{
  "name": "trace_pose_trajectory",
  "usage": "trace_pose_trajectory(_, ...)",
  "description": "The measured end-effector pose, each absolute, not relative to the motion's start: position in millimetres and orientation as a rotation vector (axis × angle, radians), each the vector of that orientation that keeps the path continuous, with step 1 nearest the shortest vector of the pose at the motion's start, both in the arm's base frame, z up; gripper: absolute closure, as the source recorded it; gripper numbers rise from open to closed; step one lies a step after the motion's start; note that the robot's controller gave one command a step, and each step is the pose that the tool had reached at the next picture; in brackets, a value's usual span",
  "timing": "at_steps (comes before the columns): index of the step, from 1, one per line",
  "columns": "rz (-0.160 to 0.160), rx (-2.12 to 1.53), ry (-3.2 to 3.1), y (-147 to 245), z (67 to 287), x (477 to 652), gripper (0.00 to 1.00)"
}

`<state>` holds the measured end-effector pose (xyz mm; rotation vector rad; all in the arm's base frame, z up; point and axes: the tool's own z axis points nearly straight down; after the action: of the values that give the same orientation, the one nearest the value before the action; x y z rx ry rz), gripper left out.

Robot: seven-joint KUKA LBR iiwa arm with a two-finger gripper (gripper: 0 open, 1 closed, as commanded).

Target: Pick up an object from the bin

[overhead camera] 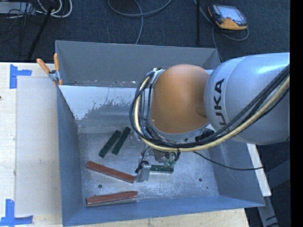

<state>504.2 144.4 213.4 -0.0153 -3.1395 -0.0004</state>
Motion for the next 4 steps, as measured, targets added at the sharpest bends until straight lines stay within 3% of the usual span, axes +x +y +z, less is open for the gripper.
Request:
trace_pose_trajectory(1,-0.001,-0.038,-3.141,147.4,67.1,527.2,0.0)
trace_pose_trajectory(2,-0.002,-0.041,-3.142,147.2,70.4,527.5,1.0)
trace_pose_trajectory(3,-0.006,-0.09,-3.146,186.0,150.4,527.4,1.0)
trace_pose_trajectory(4,0.0,-0.085,-3.139,232.8,132.2,522.0,1.0)
